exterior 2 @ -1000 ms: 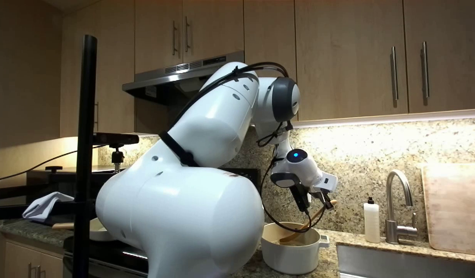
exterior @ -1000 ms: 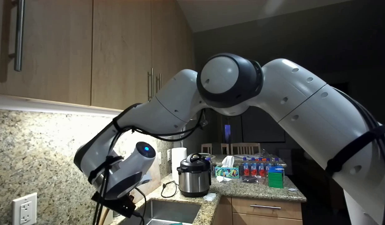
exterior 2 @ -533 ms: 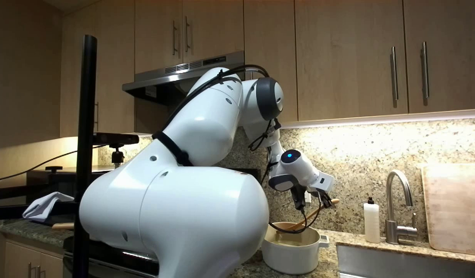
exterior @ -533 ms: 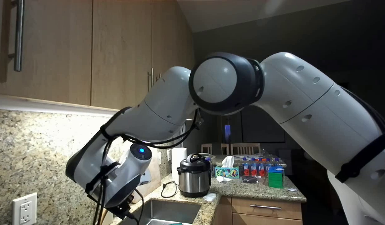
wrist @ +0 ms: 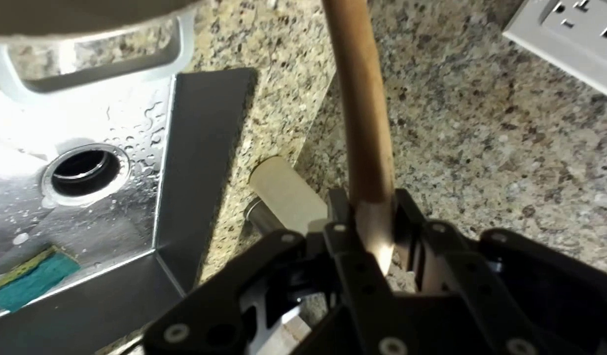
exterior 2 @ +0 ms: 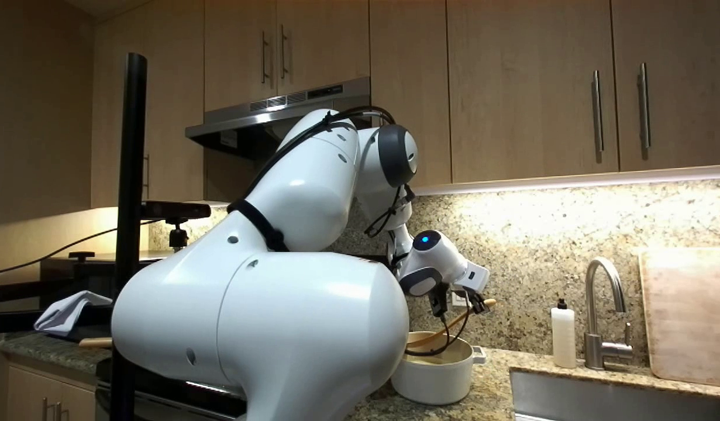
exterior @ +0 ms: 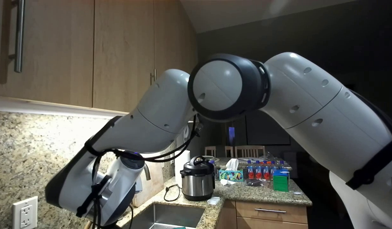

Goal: Use the cooking stick to stir the contents in the white pot

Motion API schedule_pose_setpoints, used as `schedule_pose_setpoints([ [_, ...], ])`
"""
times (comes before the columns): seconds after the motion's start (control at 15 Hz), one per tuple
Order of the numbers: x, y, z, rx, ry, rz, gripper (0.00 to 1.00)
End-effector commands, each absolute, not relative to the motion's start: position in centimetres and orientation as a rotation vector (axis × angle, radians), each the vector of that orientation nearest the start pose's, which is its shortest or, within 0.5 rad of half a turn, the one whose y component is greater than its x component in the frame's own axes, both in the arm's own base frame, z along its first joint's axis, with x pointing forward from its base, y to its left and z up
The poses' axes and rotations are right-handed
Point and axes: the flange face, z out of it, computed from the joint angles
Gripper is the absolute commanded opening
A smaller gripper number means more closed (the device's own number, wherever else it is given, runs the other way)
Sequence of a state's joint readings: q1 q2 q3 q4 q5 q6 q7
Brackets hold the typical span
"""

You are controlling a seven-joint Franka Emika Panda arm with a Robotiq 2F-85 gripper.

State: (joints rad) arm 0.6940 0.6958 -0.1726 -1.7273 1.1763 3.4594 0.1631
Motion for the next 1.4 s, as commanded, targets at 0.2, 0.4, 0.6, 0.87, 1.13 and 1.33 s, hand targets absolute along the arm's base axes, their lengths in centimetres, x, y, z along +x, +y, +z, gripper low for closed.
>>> schedule_pose_setpoints([
  [0.2,61.8,28.5,28.5,-2.226,0.916,-0.969,0.06],
  [0.4,62.3,28.8,28.6,-2.224,0.852,-0.937,0.06],
  [0.6,63.5,28.4,27.9,-2.258,0.789,-0.976,0.24],
  [0.87,63.9,28.0,28.2,-2.248,0.767,-0.953,0.24],
  [1.13,63.9,28.1,28.2,-2.248,0.766,-0.952,0.24],
  [1.33,63.8,28.2,28.2,-2.248,0.765,-0.951,0.06],
])
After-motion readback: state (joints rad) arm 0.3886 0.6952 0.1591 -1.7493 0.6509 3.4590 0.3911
